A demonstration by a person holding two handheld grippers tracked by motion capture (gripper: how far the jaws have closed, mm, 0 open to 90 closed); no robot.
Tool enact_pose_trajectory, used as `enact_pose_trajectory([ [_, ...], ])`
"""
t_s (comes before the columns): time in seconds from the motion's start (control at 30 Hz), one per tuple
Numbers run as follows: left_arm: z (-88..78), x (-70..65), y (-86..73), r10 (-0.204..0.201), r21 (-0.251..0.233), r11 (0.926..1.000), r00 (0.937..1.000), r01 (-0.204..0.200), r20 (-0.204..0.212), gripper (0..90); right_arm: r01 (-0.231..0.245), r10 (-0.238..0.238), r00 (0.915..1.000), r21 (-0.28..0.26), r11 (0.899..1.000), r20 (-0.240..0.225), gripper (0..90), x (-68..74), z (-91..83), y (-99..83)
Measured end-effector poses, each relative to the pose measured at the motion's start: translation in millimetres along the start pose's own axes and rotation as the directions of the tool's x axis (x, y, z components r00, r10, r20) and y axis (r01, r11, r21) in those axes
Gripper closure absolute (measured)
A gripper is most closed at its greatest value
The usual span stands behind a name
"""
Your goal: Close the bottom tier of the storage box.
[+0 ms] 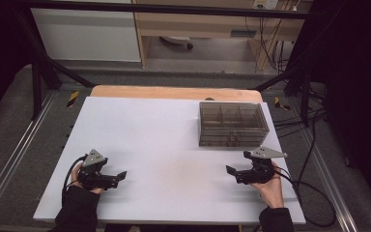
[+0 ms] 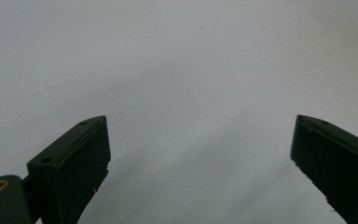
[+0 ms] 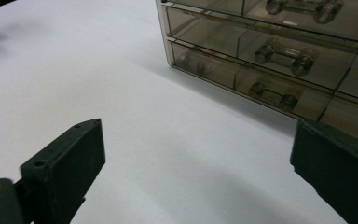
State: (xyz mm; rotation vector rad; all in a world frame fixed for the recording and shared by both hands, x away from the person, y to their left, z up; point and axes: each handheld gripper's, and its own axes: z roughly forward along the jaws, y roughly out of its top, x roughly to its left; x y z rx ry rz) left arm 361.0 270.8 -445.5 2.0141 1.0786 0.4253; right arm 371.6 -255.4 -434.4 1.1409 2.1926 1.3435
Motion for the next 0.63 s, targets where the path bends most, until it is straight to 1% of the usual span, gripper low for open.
enact_pose_trajectory([
  [0.03,-0.1,-0.1,0.0,0.000,0.000,1.0000,1.0000,0.000,0.000,4.5,0.005,-0.005,1.0000,0.002,1.000,-0.003,1.9,0.6,-1.2,-1.2],
  [0.1,-0.1,-0.6,0.0,-0.001,-0.002,1.0000,1.0000,0.001,0.005,4.5,-0.010,0.010,0.9999,0.013,1.000,-0.012,0.7,1.2,-4.0,-4.6],
  [0.17,-0.3,-1.0,0.0,0.000,-0.002,1.0000,1.0000,0.000,0.006,4.4,-0.006,0.006,0.9999,0.018,1.000,-0.008,0.6,0.4,-6.6,-8.0],
  [0.27,-0.2,-1.6,0.0,0.002,-0.001,1.0000,1.0000,-0.002,0.008,4.3,-0.033,0.033,0.9993,0.007,0.999,-0.017,0.6,-2.4,-10.3,-14.4],
  [0.4,-0.2,-2.5,0.3,0.007,0.000,1.0000,0.9999,-0.007,0.009,4.3,-0.033,0.033,0.9994,0.019,0.999,-0.008,0.5,-6.9,-13.9,-23.9],
  [0.43,-0.1,-2.8,0.2,0.005,-0.002,1.0000,0.9999,-0.005,0.010,4.3,-0.042,0.042,0.9991,0.026,0.999,-0.006,0.5,-8.3,-14.6,-26.0],
  [0.53,-1.1,-3.5,0.3,0.012,-0.001,0.9999,0.9999,-0.012,0.012,3.9,-0.040,0.040,0.9992,0.034,0.999,0.001,0.4,-10.1,-14.4,-27.8],
  [0.63,-1.1,-4.5,0.5,0.013,-0.002,0.9999,0.9998,-0.013,0.014,3.9,-0.045,0.046,0.9989,0.044,0.998,-0.007,0.4,-10.4,-14.2,-29.2],
])
